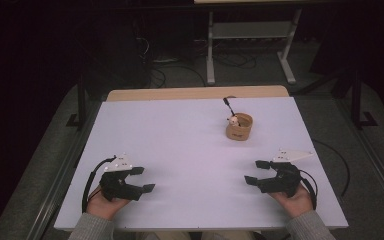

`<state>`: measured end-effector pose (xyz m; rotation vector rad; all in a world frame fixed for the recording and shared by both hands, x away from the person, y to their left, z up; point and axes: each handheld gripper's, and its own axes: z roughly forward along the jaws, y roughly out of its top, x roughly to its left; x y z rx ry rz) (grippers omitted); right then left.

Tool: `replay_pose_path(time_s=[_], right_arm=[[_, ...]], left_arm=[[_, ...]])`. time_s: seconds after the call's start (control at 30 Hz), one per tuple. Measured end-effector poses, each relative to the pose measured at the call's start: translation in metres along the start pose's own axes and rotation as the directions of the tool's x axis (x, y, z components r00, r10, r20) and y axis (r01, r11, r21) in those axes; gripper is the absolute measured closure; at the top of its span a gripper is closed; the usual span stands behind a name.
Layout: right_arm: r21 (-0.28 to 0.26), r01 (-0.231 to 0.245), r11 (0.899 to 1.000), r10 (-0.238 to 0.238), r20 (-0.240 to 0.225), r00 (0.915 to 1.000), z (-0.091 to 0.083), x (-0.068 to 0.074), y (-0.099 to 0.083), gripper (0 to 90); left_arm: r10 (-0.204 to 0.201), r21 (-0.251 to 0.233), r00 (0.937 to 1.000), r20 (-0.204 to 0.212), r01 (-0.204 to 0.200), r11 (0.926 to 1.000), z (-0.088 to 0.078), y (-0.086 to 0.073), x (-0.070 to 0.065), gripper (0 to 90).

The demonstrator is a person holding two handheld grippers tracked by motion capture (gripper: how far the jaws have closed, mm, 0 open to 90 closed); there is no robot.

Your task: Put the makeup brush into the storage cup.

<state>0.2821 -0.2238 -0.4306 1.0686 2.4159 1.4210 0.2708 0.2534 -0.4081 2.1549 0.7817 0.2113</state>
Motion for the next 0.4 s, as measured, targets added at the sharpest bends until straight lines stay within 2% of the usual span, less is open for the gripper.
replay_pose_path(time_s=[0.27, 0.4], right_arm=[[-0.002, -0.002, 1.000, 0.002, 0.001, 1.0000, -0.0014, -0.0004, -0.0001, 22.5], [0.001, 0.012, 1.000, -0.012, 0.006, 0.9999, 0.0002, 0.0012, 0.0001, 22.5]], left_arm=[[-0.005, -0.008, 1.0000, 0.007, 0.005, 1.0000, 0.0001, 0.0011, -0.0009, 25.3], [-0.003, -0.005, 1.0000, 0.007, 0.003, 1.0000, 0.0003, 0.0007, 0.0000, 25.3]])
